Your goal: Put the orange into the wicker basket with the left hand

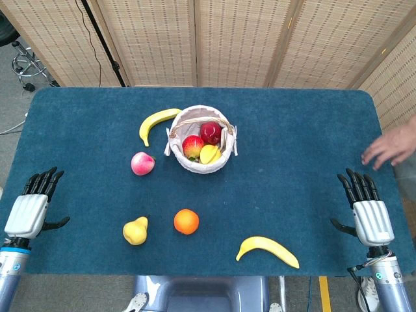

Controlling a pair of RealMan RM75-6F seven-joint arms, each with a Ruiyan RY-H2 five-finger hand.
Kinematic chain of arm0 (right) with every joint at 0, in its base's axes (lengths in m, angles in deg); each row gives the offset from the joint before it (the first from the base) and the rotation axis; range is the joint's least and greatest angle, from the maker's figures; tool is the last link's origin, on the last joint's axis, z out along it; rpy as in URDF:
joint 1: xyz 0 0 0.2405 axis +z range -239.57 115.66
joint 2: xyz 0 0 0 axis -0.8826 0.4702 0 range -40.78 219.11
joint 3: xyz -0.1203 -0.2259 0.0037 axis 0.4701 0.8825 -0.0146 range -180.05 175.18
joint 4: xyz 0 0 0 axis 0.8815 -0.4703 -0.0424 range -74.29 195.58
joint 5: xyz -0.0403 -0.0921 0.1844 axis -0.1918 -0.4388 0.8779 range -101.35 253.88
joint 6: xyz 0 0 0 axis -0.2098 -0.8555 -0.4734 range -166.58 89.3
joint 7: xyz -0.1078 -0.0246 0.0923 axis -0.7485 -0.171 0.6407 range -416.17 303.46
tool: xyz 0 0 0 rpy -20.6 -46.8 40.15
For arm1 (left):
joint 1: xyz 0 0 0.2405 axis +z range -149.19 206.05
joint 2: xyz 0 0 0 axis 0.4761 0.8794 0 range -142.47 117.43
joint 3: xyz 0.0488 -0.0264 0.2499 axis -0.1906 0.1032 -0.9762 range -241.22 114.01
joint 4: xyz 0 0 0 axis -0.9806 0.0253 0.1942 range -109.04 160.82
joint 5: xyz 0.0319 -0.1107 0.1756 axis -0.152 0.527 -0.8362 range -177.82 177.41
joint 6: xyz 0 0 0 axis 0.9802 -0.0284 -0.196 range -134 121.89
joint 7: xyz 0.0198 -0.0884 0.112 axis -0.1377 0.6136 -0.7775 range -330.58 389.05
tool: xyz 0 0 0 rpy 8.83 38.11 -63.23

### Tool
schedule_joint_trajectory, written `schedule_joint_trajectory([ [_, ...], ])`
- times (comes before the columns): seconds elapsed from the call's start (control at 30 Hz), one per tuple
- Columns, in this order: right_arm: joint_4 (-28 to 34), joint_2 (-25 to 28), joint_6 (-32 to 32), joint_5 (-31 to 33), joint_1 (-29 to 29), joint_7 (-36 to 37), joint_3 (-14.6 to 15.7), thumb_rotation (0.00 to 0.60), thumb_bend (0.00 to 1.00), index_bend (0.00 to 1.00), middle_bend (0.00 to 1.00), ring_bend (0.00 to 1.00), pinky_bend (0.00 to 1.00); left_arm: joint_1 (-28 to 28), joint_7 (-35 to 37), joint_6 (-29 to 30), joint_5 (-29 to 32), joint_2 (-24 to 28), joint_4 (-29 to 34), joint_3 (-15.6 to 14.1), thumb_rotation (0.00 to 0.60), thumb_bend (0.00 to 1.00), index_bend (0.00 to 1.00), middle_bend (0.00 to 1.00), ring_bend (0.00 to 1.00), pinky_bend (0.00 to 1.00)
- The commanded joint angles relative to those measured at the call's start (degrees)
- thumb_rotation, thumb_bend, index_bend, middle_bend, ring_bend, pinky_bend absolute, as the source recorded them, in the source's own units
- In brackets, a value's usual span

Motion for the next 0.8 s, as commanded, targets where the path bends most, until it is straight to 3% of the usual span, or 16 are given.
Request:
schedule_joint_trajectory([
  [0.03,-0.03,-0.03,0.01,0.06,-0.01,-0.08,-0.02,0.600,0.00,0.00,0.00,0.00,0.00,-0.02,0.02,-0.06,0.01,-0.01,-0.02,-0.01,0.600,0.13,0.00,0.00,0.00,0.00],
  [0.8,0.28,-0.19,0.72,-0.05,0.37,-0.03,0.11,0.600,0.00,0.00,0.00,0.00,0.00,0.31,2.94,0.79,-2.02,0.90,0.98,-0.22,0.600,0.13,0.00,0.00,0.00,0.00],
])
